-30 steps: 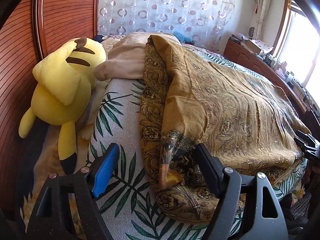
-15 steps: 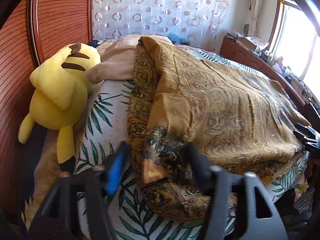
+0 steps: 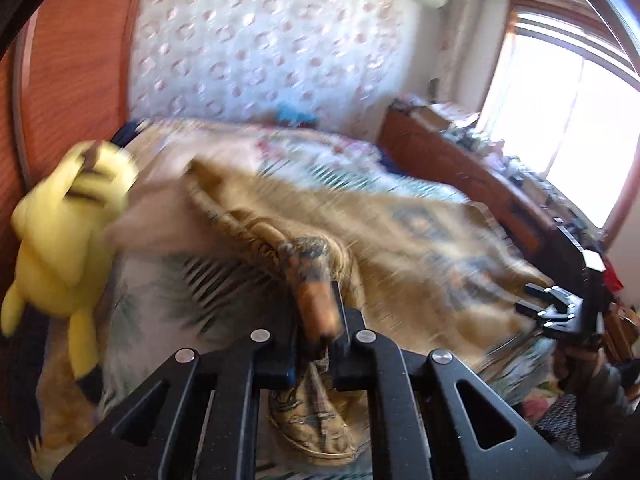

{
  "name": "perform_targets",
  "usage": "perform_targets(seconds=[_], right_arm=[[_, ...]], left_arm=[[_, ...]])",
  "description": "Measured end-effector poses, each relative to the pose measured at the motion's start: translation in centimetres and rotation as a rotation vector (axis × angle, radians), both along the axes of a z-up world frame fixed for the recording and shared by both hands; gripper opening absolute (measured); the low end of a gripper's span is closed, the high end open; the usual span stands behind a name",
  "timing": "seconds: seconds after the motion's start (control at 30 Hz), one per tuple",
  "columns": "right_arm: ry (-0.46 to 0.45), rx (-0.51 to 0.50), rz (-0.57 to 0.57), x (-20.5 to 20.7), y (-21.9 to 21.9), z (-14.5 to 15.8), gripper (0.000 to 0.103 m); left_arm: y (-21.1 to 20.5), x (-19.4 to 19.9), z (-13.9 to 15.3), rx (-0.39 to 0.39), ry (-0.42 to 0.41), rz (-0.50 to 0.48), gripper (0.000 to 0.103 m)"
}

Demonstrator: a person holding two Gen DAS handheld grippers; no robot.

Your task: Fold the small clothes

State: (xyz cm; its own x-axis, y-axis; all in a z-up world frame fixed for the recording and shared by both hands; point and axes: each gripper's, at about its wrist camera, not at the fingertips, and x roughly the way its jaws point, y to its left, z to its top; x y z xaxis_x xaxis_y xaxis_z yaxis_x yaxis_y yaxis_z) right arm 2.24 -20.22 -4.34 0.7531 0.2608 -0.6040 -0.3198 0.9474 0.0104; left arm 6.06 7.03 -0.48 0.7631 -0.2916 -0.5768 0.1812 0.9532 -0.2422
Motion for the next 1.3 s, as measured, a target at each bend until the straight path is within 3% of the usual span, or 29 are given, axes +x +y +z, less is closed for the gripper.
perform_targets(seconds=[0.23, 0.4, 0.63, 0.9, 0.93, 1.07, 1.13, 1.3], right_arm=[[-0.047, 0.014, -0.065, -1.7, -3.4, 2.1, 0.075], [-0.062, 0.069, -0.102, -3.1, -6.1, 2.7, 0.075], [-0.066, 0.104, -0.171, -4.6, -8.1, 2.3, 0.075], [-0.09, 0.135, -0.212, -6.0, -8.2, 2.5, 0.075], [-0.091, 0.133, -0.213, -6.2, -8.4, 2.4, 0.075], [-0.089, 0.119, -0.217, -6.3, -8.4, 2.1, 0.075], [-0.085, 0.12, -0.22, -6.2, -8.6, 2.1, 0.075], [-0.088, 0.112, -0.217, -6.3, -8.9, 2.6, 0.075]], left_arm=[[-8.6, 3.6, 4.8, 0.014, -0.08, -0.189, 0.012], [-15.8, 5.6, 5.7, 0.046, -0.08, -0.331, 0.012], [-23.3, 6.9, 7.4, 0.034, -0.075, -0.486, 0.012], [-28.6, 7.4, 8.9, 0.082, -0.075, -0.579, 0.012], [-28.8, 7.4, 8.5, 0.095, -0.07, -0.584, 0.016], [-28.2, 7.1, 7.8, 0.095, -0.076, -0.595, 0.058], [-27.6, 7.0, 7.7, 0.082, -0.07, -0.58, 0.071], [-24.3, 6.7, 7.2, 0.094, -0.078, -0.521, 0.077]])
